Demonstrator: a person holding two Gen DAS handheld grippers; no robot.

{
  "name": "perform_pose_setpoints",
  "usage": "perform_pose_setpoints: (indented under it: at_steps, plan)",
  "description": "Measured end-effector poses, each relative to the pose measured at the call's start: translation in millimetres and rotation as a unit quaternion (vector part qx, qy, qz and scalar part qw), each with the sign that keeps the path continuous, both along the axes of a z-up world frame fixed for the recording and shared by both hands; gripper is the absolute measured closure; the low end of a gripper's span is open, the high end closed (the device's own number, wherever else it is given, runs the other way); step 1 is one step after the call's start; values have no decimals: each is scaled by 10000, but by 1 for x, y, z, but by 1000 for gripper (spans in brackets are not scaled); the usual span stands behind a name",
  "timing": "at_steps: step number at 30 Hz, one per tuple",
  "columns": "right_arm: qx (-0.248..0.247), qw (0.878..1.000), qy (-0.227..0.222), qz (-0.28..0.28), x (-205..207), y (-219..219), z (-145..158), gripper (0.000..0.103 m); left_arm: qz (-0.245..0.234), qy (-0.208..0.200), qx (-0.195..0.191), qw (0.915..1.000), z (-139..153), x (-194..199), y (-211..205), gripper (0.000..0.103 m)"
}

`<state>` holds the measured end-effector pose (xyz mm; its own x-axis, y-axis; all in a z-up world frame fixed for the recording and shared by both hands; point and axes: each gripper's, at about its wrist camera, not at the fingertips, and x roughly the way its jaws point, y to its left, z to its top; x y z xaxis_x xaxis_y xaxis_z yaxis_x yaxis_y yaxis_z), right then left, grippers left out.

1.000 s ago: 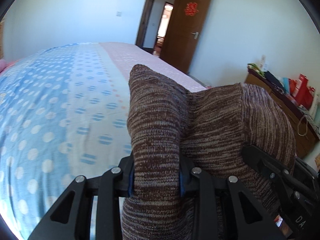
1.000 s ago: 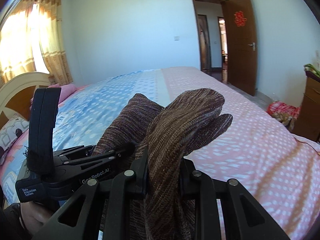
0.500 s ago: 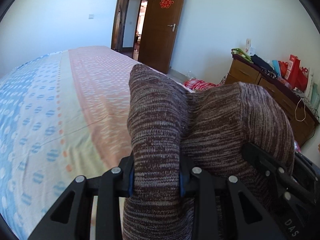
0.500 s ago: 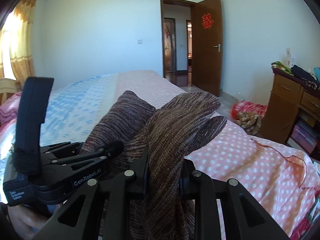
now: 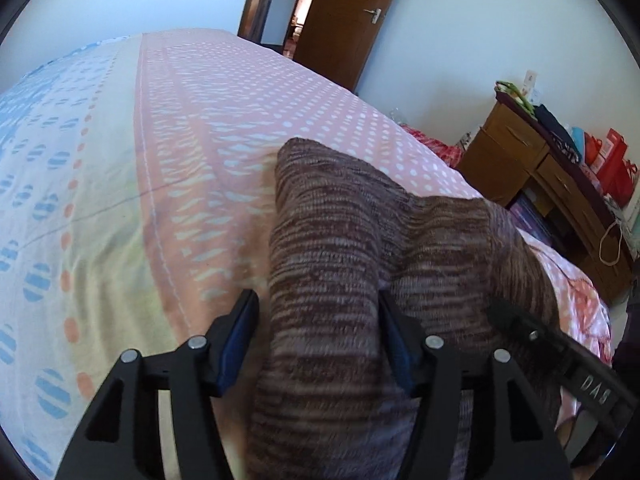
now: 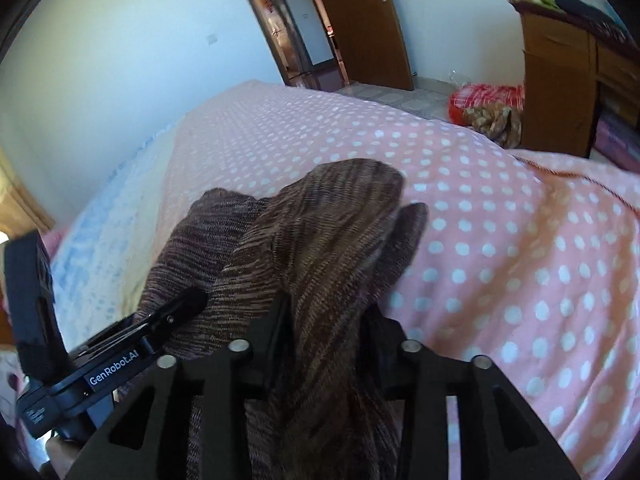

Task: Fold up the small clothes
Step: 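Lower the sweater bundle onto the pink sheet and open both grippers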

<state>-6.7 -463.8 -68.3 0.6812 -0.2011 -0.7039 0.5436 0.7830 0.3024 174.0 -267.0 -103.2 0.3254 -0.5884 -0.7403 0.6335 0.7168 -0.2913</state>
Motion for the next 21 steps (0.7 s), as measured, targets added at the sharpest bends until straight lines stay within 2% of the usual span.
perform_pose_setpoints:
  at_steps: [3,4,5,7,10,12,14,15,16,17,19,20,21]
  plan:
    - [16,9995,-295,91,-45,12,11,55,-192,-78,-84,9997,12,-8,30,40]
    - [20,9994,-324,109,-56,18,13,49,-214,-63,-169,9996,15,-14,43,37]
    - [1,9994,-322,158,-69,27,14,47,-250,-36,-287,9993,16,-19,55,28]
    - [-101,9993,-169,320,-81,42,14,47,-257,-79,-411,9988,16,-32,76,24]
    - [-165,9979,101,616,-80,61,1,47,-291,-26,-396,9988,10,-40,90,24]
    - [-257,9972,379,594,-76,68,-5,47,-225,94,-227,9994,1,-44,81,24]
    - [-211,9978,284,553,-77,73,-2,47,-206,301,-233,9991,-8,-48,81,25]
    - [-93,9980,308,544,-81,74,-4,47,-169,247,-264,9992,-9,-51,83,24]
    - [-178,9978,362,533,-83,78,-6,47,-171,192,-243,9994,-9,-53,83,24]
    - [-337,9967,460,573,-82,82,-6,55,-192,156,-193,9995,-8,-54,79,27]
    - [-599,9943,687,556,-80,86,-6,72,-227,153,-186,9995,-8,-58,80,38]
    - [-454,9952,605,613,-81,84,-6,84,-306,249,-252,9989,-8,-60,80,57]
    - [-256,9961,549,640,-82,80,-6,85,-356,371,-313,9982,-7,-62,82,66]
